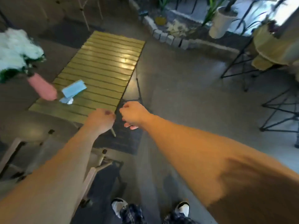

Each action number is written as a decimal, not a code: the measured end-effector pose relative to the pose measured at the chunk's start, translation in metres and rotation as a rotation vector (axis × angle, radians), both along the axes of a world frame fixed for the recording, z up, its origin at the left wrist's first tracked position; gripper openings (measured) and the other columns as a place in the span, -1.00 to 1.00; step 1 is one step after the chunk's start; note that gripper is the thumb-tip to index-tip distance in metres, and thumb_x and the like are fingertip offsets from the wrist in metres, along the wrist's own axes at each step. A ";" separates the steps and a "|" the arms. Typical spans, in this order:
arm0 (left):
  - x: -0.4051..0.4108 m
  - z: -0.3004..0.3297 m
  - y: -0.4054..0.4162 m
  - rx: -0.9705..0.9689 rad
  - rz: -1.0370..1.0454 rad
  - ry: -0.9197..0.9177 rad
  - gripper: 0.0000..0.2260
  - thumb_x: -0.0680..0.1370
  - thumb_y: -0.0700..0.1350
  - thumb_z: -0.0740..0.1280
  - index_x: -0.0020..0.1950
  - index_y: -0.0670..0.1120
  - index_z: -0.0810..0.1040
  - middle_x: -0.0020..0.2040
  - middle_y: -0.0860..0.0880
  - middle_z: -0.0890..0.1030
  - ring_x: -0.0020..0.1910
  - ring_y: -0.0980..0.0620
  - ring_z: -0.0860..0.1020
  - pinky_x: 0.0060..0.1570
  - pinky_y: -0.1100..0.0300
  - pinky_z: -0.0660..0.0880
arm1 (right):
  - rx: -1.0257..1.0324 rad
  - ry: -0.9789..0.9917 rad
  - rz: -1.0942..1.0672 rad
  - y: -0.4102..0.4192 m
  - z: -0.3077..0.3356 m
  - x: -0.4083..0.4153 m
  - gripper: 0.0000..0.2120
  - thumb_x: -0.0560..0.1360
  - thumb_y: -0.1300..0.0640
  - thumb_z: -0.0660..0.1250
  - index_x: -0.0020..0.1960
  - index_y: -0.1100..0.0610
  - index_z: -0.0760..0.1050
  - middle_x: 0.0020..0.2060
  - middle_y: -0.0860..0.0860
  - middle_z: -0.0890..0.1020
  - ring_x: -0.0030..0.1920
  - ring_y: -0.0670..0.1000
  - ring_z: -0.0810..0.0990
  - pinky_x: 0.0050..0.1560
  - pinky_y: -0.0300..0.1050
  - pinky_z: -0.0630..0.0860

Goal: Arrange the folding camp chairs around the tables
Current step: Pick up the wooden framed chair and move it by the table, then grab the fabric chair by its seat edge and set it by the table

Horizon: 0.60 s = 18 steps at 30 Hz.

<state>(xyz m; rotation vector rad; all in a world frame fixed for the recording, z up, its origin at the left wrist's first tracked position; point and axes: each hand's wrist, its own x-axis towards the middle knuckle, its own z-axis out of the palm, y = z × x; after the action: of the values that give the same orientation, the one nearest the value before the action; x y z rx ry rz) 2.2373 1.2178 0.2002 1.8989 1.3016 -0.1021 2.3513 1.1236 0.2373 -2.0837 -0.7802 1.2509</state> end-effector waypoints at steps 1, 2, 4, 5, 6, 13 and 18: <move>0.018 0.007 -0.009 -0.005 -0.031 -0.020 -0.78 0.47 -0.04 0.26 -0.21 -0.15 0.59 -0.09 -0.29 0.64 -0.03 -0.33 0.61 -0.07 -0.10 0.55 | 0.022 0.002 -0.070 -0.013 0.010 0.018 -0.89 0.58 0.21 0.17 0.01 0.21 0.45 -0.13 0.18 0.58 -0.24 0.16 0.61 -0.20 0.00 0.61; 0.068 0.023 -0.039 -0.003 -0.113 -0.069 -0.78 0.45 -0.01 0.26 -0.22 -0.13 0.60 -0.06 -0.31 0.64 -0.02 -0.35 0.61 -0.08 -0.16 0.55 | 0.035 -0.032 -0.175 -0.052 0.025 0.061 -0.89 0.58 0.20 0.17 0.02 0.20 0.45 -0.13 0.17 0.57 -0.26 0.14 0.59 -0.24 -0.05 0.60; 0.154 0.049 -0.102 0.008 -0.252 -0.113 -0.79 0.47 -0.05 0.27 -0.12 -0.14 0.64 -0.01 -0.31 0.65 0.03 -0.33 0.61 0.01 -0.19 0.57 | 0.046 -0.069 -0.326 -0.131 0.047 0.133 -0.79 0.59 0.19 0.15 0.11 0.25 0.48 -0.16 0.16 0.57 -0.33 0.10 0.58 -0.33 -0.15 0.52; 0.196 0.063 -0.138 0.020 -0.339 -0.140 -0.79 0.48 -0.06 0.27 -0.08 -0.12 0.65 0.00 -0.27 0.66 0.04 -0.28 0.62 0.05 -0.16 0.58 | 0.048 -0.086 -0.390 -0.174 0.058 0.165 -0.75 0.59 0.19 0.14 0.16 0.26 0.48 -0.16 0.16 0.56 -0.36 0.08 0.57 -0.34 -0.17 0.48; 0.232 0.075 -0.171 0.029 -0.415 -0.168 -0.80 0.45 -0.02 0.26 -0.10 -0.05 0.66 -0.01 -0.21 0.67 0.03 -0.24 0.64 0.06 -0.14 0.59 | 0.046 -0.103 -0.467 -0.214 0.069 0.192 -0.74 0.59 0.19 0.13 0.19 0.25 0.47 -0.14 0.16 0.56 -0.38 0.06 0.56 -0.35 -0.18 0.47; 0.403 0.145 -0.425 -0.009 -0.971 -0.265 -0.81 0.47 -0.01 0.21 -0.24 0.11 0.60 -0.07 -0.03 0.68 -0.01 -0.14 0.62 0.01 -0.01 0.60 | 0.055 -0.189 -1.007 -0.480 0.099 0.318 -0.75 0.57 0.18 0.19 0.18 0.25 0.51 -0.08 0.15 0.59 -0.21 0.12 0.58 -0.33 -0.12 0.54; 0.511 0.139 -0.574 -0.066 -1.254 -0.209 -0.82 0.44 0.03 0.20 -0.18 0.13 0.61 -0.08 0.00 0.67 -0.07 -0.08 0.64 -0.03 -0.05 0.63 | 0.045 -0.146 -1.317 -0.640 0.094 0.371 -0.72 0.55 0.18 0.22 0.20 0.26 0.51 -0.13 0.13 0.60 -0.22 0.11 0.59 -0.14 0.04 0.61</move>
<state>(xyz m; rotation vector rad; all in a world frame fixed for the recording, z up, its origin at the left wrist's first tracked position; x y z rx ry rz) 2.7482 0.6439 0.3395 2.2995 -0.1707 -0.5452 2.7223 0.4832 0.3309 -1.9732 0.5233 0.3198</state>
